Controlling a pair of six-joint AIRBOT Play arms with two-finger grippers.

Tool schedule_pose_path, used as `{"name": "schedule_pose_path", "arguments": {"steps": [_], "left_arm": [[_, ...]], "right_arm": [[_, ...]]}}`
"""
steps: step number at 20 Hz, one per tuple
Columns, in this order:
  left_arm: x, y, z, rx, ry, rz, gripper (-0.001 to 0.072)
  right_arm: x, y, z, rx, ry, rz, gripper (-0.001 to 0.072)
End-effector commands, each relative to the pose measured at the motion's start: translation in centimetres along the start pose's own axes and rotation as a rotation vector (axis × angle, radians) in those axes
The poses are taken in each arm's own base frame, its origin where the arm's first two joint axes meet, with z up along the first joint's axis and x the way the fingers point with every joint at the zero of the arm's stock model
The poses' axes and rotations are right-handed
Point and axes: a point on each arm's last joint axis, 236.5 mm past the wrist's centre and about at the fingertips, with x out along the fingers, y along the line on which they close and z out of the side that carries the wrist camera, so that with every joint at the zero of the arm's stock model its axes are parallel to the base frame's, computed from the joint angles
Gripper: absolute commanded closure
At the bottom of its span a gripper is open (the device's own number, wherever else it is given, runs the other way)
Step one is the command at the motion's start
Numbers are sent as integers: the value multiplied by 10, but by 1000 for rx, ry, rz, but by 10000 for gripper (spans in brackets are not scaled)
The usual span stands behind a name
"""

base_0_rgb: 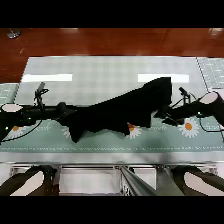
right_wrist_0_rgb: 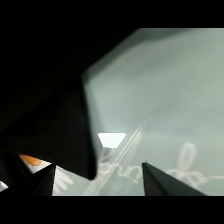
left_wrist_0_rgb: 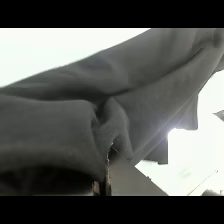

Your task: Fold the shirts.

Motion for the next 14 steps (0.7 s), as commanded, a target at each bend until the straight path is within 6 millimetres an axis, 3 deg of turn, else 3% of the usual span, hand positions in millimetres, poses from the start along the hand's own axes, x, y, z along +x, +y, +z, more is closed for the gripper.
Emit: {"name": "schedule_pose_path", "arguments": {"steps": [1, 6, 7, 8, 9, 10, 12, 13, 14], "left_arm": [[-1, -5, 7, 16, -14, -5, 682], [0, -5, 7, 17, -12, -6, 681], [0, -5, 7, 17, -12, -6, 682], [0, -5, 7, 16, -14, -5, 681], [0, -5, 7, 17, -14, -5, 682], [-1, -6, 9, 19, -19, -8, 682], [-16, -26, 37, 52, -75, -46, 681], [-35, -52, 63, 79, -132, -105, 682], [-65, -90, 96, 128, -219, -185, 681]], "right_arm": [[30, 26, -10, -43, 79, 12, 97], [50, 48, -3, -67, 118, 3, 118], [52, 51, -1, -70, 122, 3, 190], [53, 55, 1, -69, 119, 13, 362], [51, 64, 4, -86, 110, 45, 614], [45, 74, 10, -122, 98, 69, 689], [13, 104, 36, -226, 28, 83, 690], [-24, 129, 60, -292, -70, 88, 691], [-72, 156, 84, -344, -192, 97, 691]]}}
